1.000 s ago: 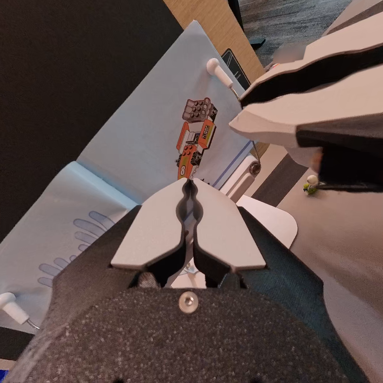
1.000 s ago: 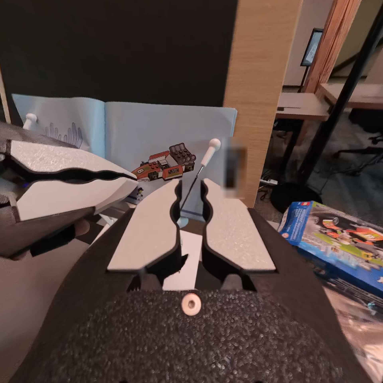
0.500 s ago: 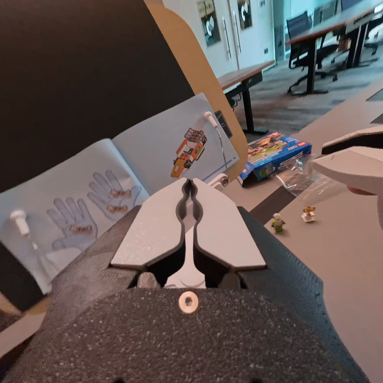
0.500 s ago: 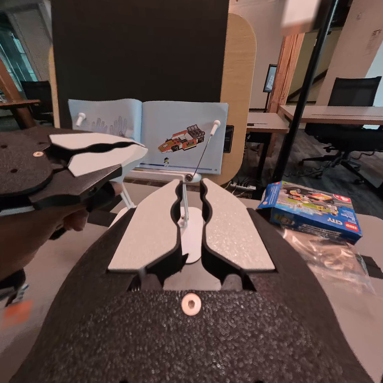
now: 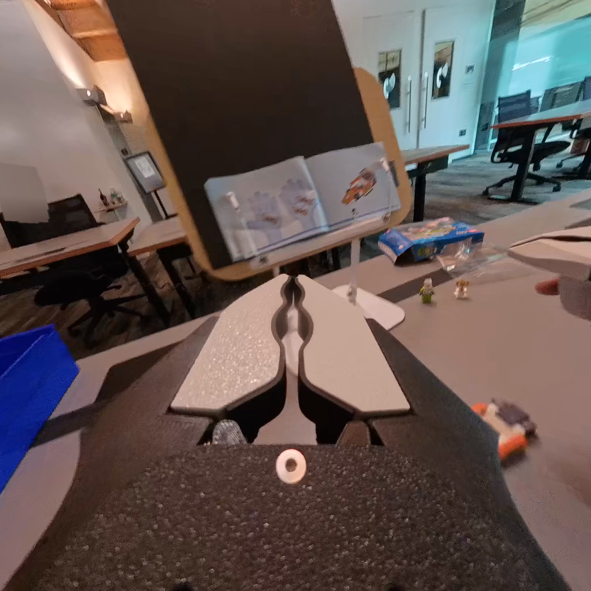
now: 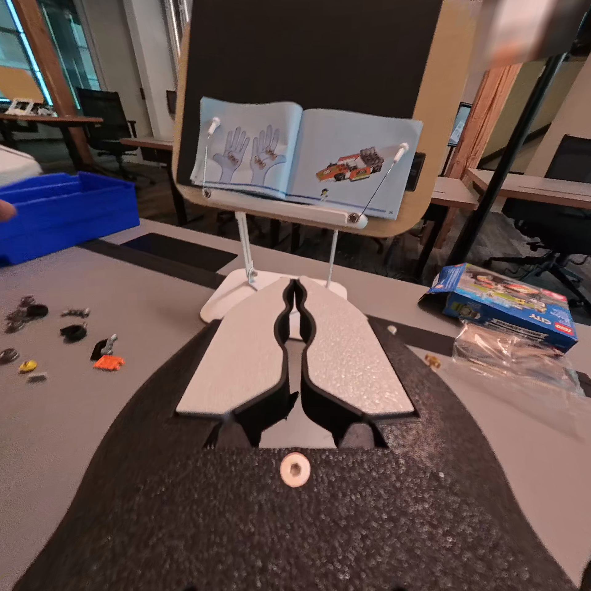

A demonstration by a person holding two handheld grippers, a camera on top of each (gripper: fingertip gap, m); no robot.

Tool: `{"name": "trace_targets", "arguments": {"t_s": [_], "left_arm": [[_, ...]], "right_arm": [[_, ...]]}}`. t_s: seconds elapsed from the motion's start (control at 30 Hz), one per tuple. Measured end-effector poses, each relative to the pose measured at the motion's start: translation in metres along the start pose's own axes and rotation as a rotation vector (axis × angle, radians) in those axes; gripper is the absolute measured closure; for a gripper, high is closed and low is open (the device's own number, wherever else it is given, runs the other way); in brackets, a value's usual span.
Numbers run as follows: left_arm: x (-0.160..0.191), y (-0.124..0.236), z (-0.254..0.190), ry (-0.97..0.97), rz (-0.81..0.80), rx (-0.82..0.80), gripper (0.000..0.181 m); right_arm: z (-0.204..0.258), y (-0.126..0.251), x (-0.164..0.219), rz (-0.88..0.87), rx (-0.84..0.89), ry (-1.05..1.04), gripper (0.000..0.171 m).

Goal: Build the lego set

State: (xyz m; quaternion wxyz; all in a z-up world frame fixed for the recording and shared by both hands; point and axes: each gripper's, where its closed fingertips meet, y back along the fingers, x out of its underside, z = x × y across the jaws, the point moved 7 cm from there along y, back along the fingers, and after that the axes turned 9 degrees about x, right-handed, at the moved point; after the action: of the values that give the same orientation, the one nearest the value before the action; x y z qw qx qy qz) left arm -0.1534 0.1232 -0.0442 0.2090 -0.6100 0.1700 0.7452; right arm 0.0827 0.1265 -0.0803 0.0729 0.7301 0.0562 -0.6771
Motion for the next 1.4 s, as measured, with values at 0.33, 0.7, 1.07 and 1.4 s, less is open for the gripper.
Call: {"name": "trace_targets", "arguments": {"t_s": [0.33,0.7,1.07,1.4], "left_arm": [[0.072,0.112,0.085,0.024,0.315,-0.002,0.176],[0.149,0.12,0.035,0.019,0.801,0.504,0.144],[0.165,0.099,0.022,-0.09,0.999,0.489,0.174],[0.113,0.066,-0.073,-0.528,0.615,0.711,0.174]], "right_arm": [[0.015,0.035,0.046,0.023,-0.171,0.027,0.169],[0.024,0.032,0.058,0.05,-0.251,0.052,0.168],[0.017,0.03,0.06,0.067,-0.254,0.051,0.168],[0.057,0.044,0.072,0.294,-0.783,-0.079,0.154]]}}
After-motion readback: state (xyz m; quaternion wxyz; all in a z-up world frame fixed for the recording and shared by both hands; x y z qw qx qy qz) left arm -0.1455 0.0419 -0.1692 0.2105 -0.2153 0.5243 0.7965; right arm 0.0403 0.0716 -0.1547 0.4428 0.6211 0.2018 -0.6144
